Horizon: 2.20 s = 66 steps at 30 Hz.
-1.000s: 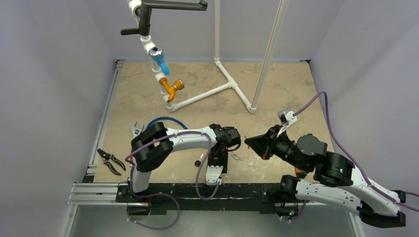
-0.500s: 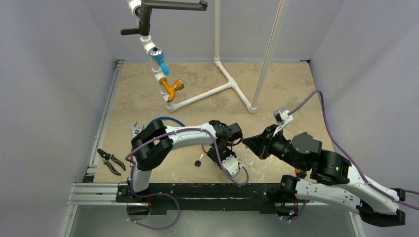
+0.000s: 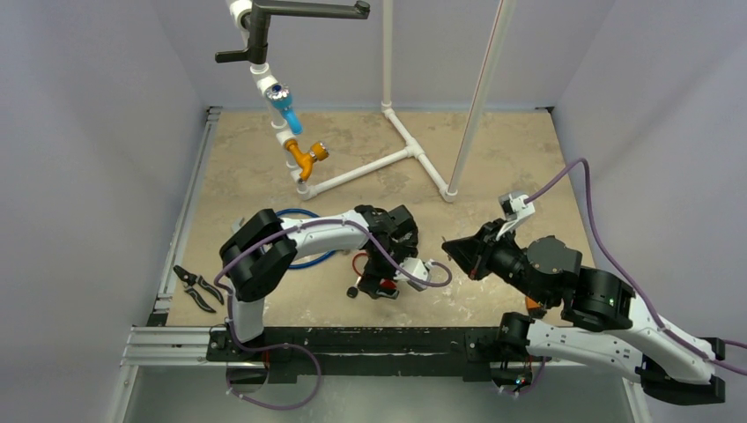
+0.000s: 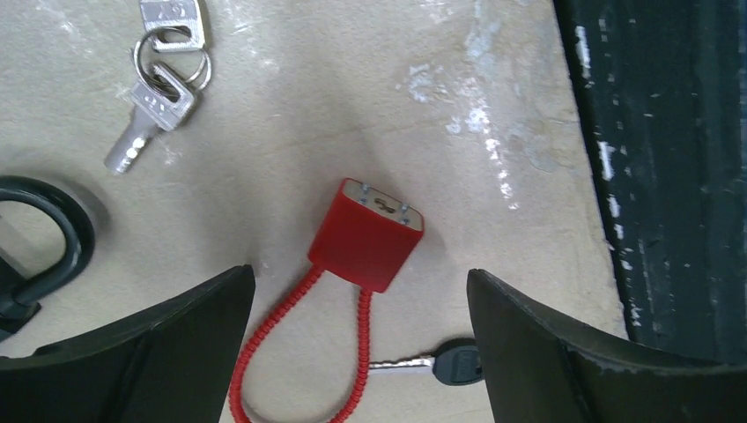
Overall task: Unlock with the key
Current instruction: Adjust the lock at the center of the board, then pick up the lock from the center of the board.
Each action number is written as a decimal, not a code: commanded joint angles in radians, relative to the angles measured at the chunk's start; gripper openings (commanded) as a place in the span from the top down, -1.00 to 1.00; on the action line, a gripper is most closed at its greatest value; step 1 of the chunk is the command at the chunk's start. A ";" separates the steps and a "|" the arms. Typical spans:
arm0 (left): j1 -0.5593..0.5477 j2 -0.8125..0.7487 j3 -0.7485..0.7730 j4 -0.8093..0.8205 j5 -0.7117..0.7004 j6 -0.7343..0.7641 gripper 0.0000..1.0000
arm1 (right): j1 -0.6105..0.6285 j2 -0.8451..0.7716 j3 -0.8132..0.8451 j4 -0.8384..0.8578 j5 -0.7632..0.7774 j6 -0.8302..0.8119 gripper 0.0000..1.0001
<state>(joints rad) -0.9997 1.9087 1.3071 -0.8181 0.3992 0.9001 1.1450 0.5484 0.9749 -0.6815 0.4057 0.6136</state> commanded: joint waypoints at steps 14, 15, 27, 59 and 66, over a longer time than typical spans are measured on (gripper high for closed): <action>0.053 -0.007 -0.005 -0.040 0.316 0.410 -0.55 | -0.001 -0.005 0.073 -0.050 0.097 -0.006 1.00; 0.053 0.000 -0.001 -0.049 0.319 0.419 -0.52 | -0.001 -0.005 0.076 -0.052 0.098 -0.006 1.00; 0.055 0.039 -0.022 -0.001 0.299 0.401 0.04 | -0.001 0.011 0.124 -0.070 0.095 -0.014 1.00; -0.082 -0.996 -0.016 -0.055 0.389 0.308 1.00 | -0.001 0.137 0.282 0.037 0.042 -0.207 1.00; -0.086 -1.146 -0.061 0.073 0.354 0.284 1.00 | -0.001 0.155 0.232 0.124 -0.093 -0.232 1.00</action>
<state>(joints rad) -1.0832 0.7959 1.2625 -0.8734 0.7589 1.1576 1.1450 0.6804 1.2243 -0.6476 0.4118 0.4213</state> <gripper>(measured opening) 0.349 0.012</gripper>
